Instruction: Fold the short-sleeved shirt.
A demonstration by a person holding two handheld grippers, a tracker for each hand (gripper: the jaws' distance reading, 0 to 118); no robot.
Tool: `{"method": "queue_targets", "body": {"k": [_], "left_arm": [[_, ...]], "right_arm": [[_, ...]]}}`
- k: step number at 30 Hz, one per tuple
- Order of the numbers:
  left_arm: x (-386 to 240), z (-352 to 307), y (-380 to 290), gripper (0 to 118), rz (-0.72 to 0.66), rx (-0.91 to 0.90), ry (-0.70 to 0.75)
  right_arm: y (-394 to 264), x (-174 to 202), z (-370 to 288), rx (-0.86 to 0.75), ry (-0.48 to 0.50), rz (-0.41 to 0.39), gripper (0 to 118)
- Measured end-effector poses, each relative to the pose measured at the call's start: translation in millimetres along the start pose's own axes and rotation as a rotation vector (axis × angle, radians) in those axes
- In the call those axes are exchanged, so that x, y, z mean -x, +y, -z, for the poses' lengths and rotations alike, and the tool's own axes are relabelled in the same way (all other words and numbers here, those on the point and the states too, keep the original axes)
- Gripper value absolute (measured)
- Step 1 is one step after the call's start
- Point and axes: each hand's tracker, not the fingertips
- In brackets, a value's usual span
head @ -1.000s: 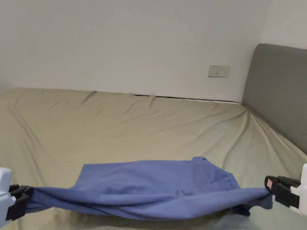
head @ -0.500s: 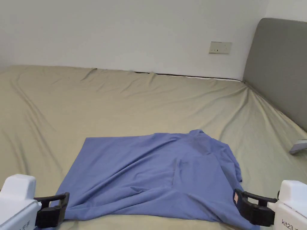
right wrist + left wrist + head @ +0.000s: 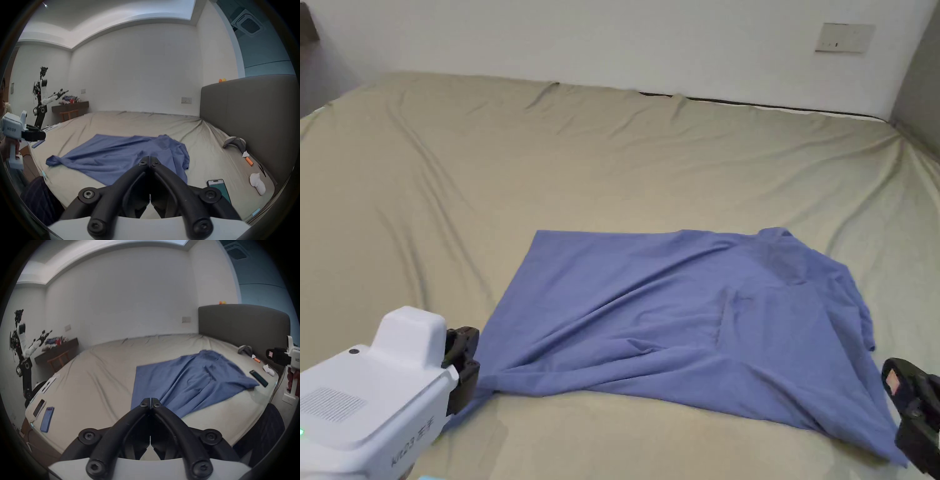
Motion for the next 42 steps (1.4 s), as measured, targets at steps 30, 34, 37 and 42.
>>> {"method": "queue_targets", "body": {"k": [30, 34, 37, 42], "left_arm": [[-1.0, 86.0, -47.8, 2, 0.098, 0.359, -0.044], [-1.2, 85.8, -46.5, 2, 0.084, 0.357, -0.052], [-0.1, 84.1, -43.5, 2, 0.054, 0.346, -0.057], [10.4, 81.4, -39.1, 2, -0.009, 0.339, -0.077]], "right_arm": [[-56.3, -50.9, 91.3, 0.553, -0.074, -0.028, 116], [-60.2, -56.3, 109.0, 0.558, -0.083, -0.041, 93], [-66.9, -64.1, 115.7, 0.591, -0.047, 0.011, 11], [-60.1, -64.0, 104.5, 0.548, -0.041, 0.035, 6]]}}
